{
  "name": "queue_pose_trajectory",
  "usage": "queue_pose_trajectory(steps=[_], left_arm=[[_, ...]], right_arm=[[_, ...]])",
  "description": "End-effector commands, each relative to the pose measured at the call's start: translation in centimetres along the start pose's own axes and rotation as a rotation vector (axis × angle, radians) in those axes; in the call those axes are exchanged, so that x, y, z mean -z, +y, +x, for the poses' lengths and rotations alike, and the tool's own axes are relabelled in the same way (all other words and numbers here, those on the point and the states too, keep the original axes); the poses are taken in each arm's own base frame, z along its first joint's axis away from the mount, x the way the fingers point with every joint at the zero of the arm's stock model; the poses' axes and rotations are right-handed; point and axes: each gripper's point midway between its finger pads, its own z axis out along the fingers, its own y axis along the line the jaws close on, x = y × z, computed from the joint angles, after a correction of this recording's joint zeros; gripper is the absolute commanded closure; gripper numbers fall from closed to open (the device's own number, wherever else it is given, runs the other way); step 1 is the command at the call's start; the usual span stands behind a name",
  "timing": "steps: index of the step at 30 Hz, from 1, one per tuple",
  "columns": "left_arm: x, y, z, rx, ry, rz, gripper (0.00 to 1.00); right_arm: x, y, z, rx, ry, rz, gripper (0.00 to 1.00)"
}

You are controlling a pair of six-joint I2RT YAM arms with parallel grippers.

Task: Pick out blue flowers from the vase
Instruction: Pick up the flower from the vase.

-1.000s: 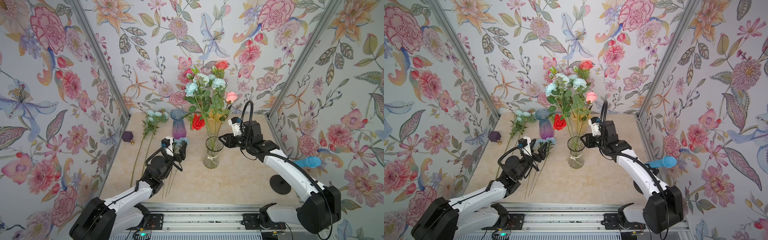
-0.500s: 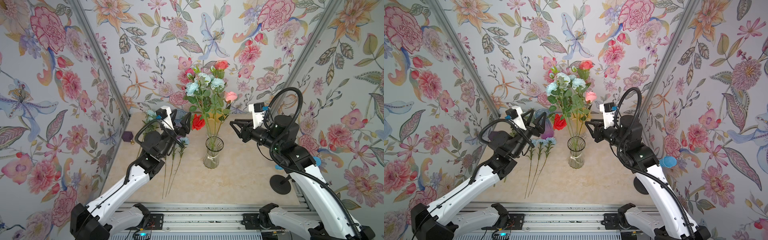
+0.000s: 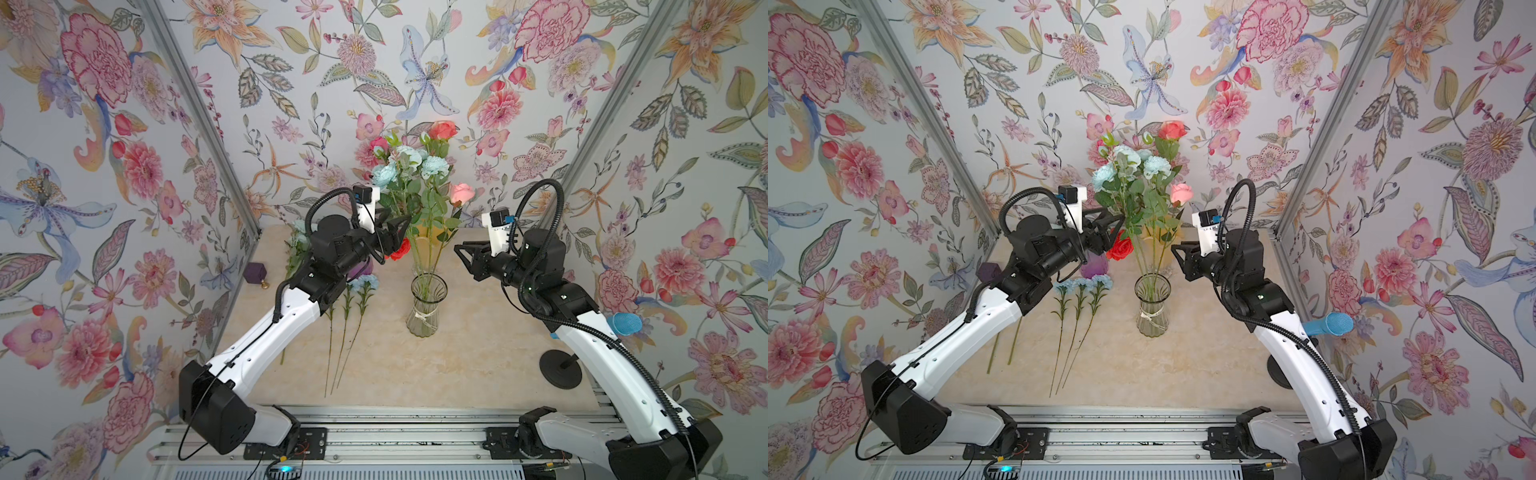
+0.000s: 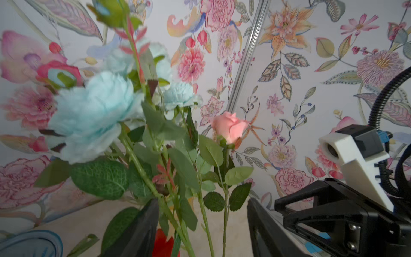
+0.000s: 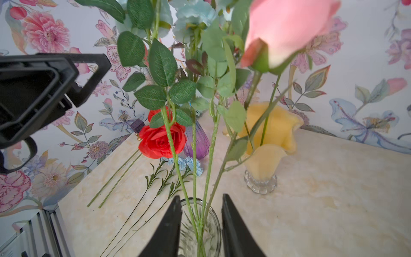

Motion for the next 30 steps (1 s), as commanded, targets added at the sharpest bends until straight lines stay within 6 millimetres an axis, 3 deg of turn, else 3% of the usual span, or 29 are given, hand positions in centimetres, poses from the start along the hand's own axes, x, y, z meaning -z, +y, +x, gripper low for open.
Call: queue_pose_trajectory(steps=[1,5,9,16,23,30], left_arm=[[-0.6,-0.9,0.4,0.016,0.03,0.045,0.35],[-1.4,-0.3,1.3,0.015,0.069,0.016,0.36],[-2.0,0.7,2.4,0.009,0.129,-0.034,0.37],[-1.5,0.9,4.6,0.045,0.147,-0.036,0.37],[-1.8,0.5,5.5,0.057,0.193,-0.01,0.35],[-2.2,1.0,8.6,0.096,0.245,0.014,0.3]], right_arm=[[1.3,1.3,-2.6,0.015,-0.158,-0.058,0.57],[0.9,1.4,-2.4,0.016,-0.146,-0.069,0.48],[1.9,1.6,-2.3,0.013,-0.169,-0.07,0.44],[3.1,1.6,-2.6,0.017,-0.198,-0.047,0.48],[2.0,1.2,-2.0,0.005,-0.17,-0.046,0.49],[1.4,1.1,-1.8,-0.003,-0.159,-0.054,0.5]])
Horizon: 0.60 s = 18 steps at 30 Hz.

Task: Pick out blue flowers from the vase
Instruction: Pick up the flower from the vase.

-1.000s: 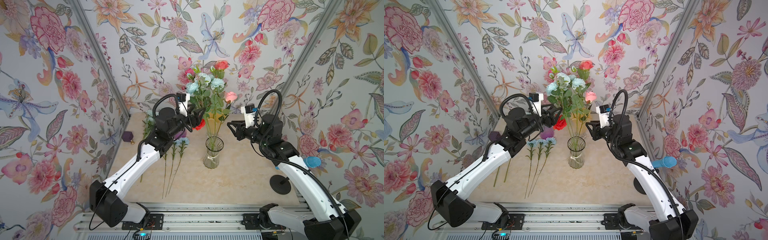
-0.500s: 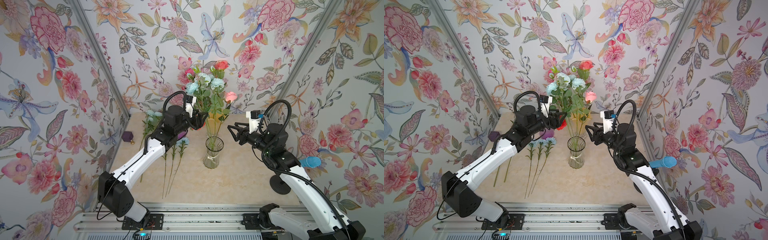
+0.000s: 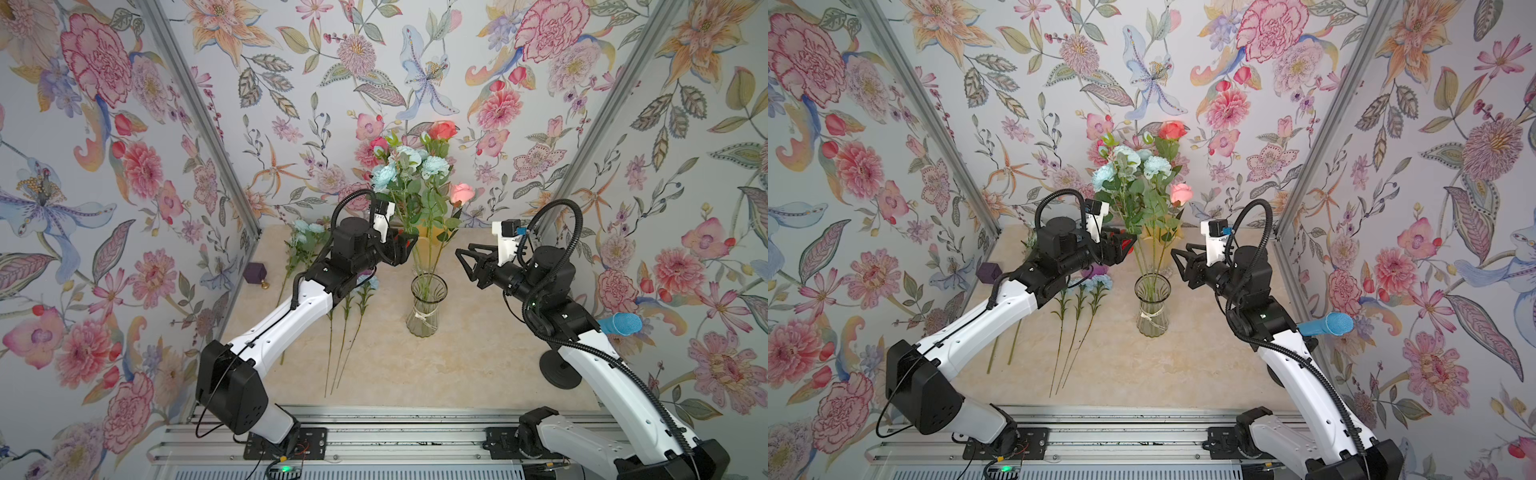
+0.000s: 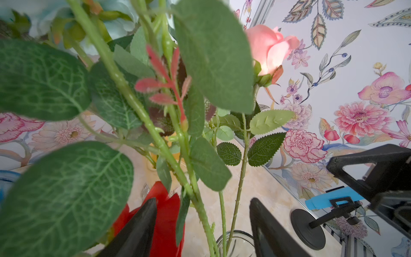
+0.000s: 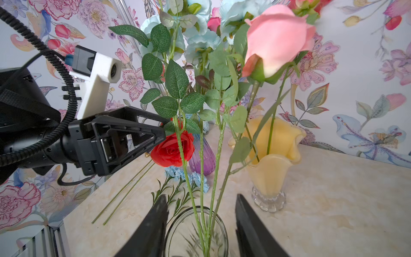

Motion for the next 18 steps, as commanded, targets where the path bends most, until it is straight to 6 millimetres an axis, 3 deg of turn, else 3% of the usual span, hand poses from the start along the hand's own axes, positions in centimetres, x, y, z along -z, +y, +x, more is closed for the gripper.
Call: queue_pose_trajectory(steps=[1,4,11,18], left_arm=[[-0.9,-0.2,1.8,0.035,0.037,0.044,0.29],[-2.0,0.1,2.8,0.046,0.061,0.052,0.25],[-1.8,0.4,2.6,0.042,0.049,0.036,0.19],[-1.9,-1.4,1.2,0.065,-0.07,0.157,0.29]], right_arm=[[-0.4,0.0,-0.2,-0.006,-0.013,-0.007,0.5],[-0.4,0.1,-0.3,-0.006,-0.015,-0.01,0.49],[-0.4,0.1,-0.3,-0.008,-0.015,-0.012,0.5],[-0.7,0.3,-0.1,-0.011,-0.012,-0.028,0.53]])
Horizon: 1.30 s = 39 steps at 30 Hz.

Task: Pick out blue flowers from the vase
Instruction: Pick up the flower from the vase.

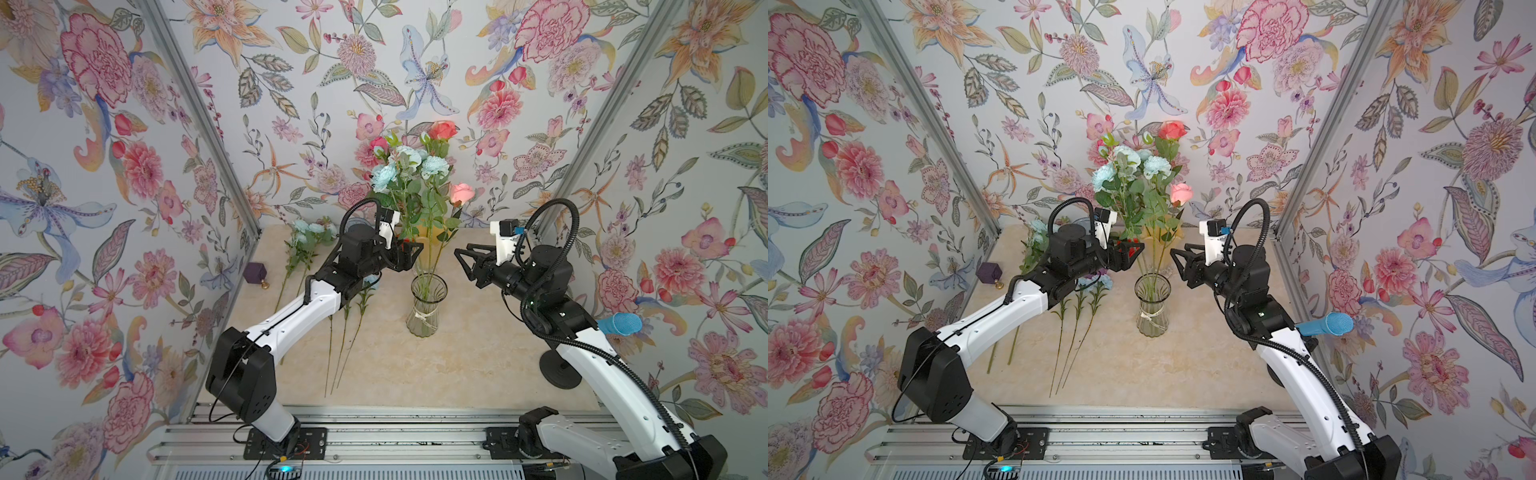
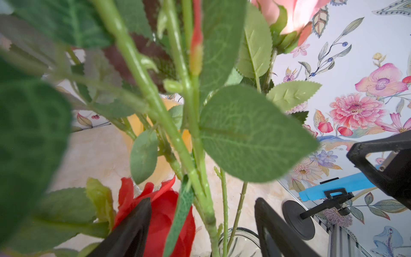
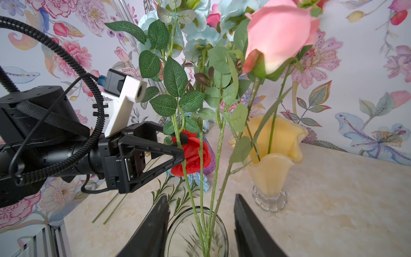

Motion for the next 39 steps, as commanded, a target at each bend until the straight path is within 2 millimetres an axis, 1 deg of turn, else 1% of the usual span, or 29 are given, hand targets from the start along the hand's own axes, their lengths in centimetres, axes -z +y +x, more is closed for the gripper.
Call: queue_pose_trajectory(steps=[1,5,10,13,17,21,26,31,34,37,39], left_arm=[[0.2,-1.8,-1.6,0.012,-0.094,0.1,0.32],[0.2,-2.2,-2.0,0.018,-0.116,0.124,0.42],[0.8,-3.0,-2.2,-0.011,-0.124,0.133,0.62],[0.7,-2.9,-1.8,-0.022,-0.113,0.127,0.64],[0.6,-2.3,-1.5,-0.041,-0.094,0.091,0.56],[0.5,-2.1,-1.3,-0.055,-0.078,0.076,0.55],[0.4,-2.4,-1.2,-0.079,-0.055,0.07,0.64],[0.4,-2.6,-1.2,-0.097,-0.045,0.06,0.82],[0.4,-3.0,-1.4,-0.105,-0.053,0.062,0.89],[0.3,-3.5,-1.7,-0.114,-0.062,0.07,0.93],[0.2,-3.9,-1.9,-0.118,-0.064,0.078,0.95]], right_arm=[[-0.4,0.5,-0.4,-0.003,-0.019,-0.028,0.53],[-0.4,0.5,-0.4,-0.003,-0.018,-0.029,0.55],[-0.4,0.6,-0.4,-0.003,-0.022,-0.032,0.55],[-0.6,0.7,-0.4,-0.006,-0.022,-0.036,0.56],[-0.6,0.7,-0.3,-0.005,-0.02,-0.036,0.56],[-0.4,0.6,-0.4,-0.001,-0.022,-0.03,0.56],[-0.6,0.5,-0.3,-0.002,-0.019,-0.025,0.56],[-0.5,0.6,-0.4,-0.003,-0.02,-0.031,0.56],[-0.3,1.0,-0.6,-0.004,-0.029,-0.043,0.56],[-0.2,1.2,-0.8,-0.004,-0.036,-0.048,0.56],[-0.2,1.3,-0.9,-0.004,-0.038,-0.053,0.56]])
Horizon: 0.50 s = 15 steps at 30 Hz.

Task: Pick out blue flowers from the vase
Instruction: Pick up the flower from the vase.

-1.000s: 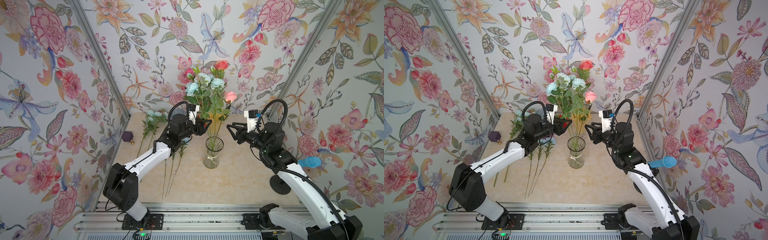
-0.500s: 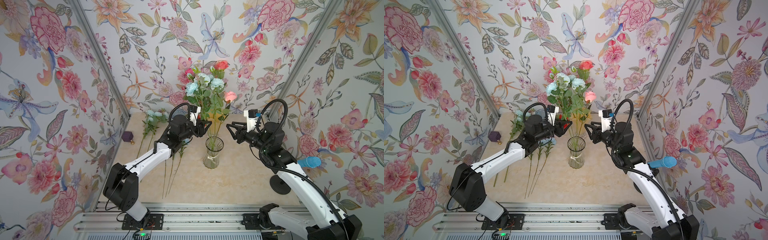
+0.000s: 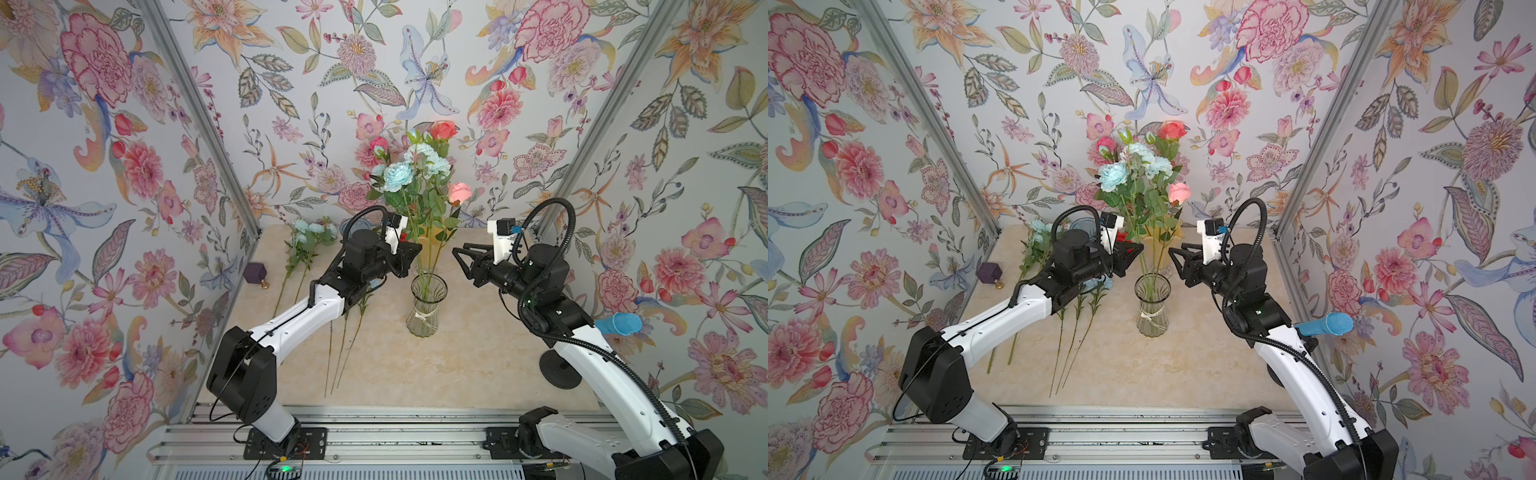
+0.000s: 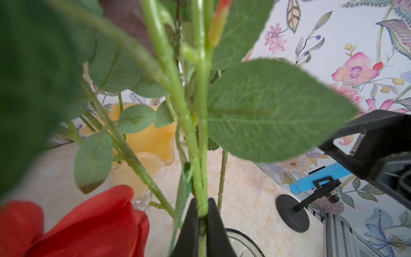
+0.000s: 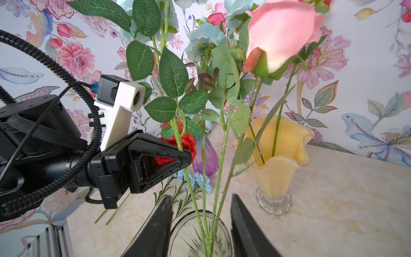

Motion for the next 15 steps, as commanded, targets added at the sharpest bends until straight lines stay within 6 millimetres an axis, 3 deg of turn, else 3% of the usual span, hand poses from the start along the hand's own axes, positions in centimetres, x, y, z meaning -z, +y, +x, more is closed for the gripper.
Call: queue_pose_trajectory(steps=[1,5,6,11,15], left_arm=[[0.6,-1.7,-2.8,-0.049,-0.059,0.017,0.96],[0.5,-2.8,-3.3,-0.068,-0.068,0.025,0.96],[1.7,-3.8,-5.0,-0.086,-0.104,0.029,0.97],[3.4,-5.2,-8.2,-0.129,-0.16,0.002,1.0],[4.9,-6.5,-12.2,-0.178,-0.209,-0.021,1.0]], right_arm=[[0.3,1.0,-0.9,0.0,-0.034,-0.035,0.56],[0.0,1.4,-0.9,-0.004,-0.032,-0.059,0.56],[-0.1,1.5,-0.9,-0.004,-0.03,-0.064,0.56],[-0.2,1.7,-0.8,-0.002,-0.026,-0.073,0.56],[0.1,1.9,-1.2,0.0,-0.028,-0.077,0.56]])
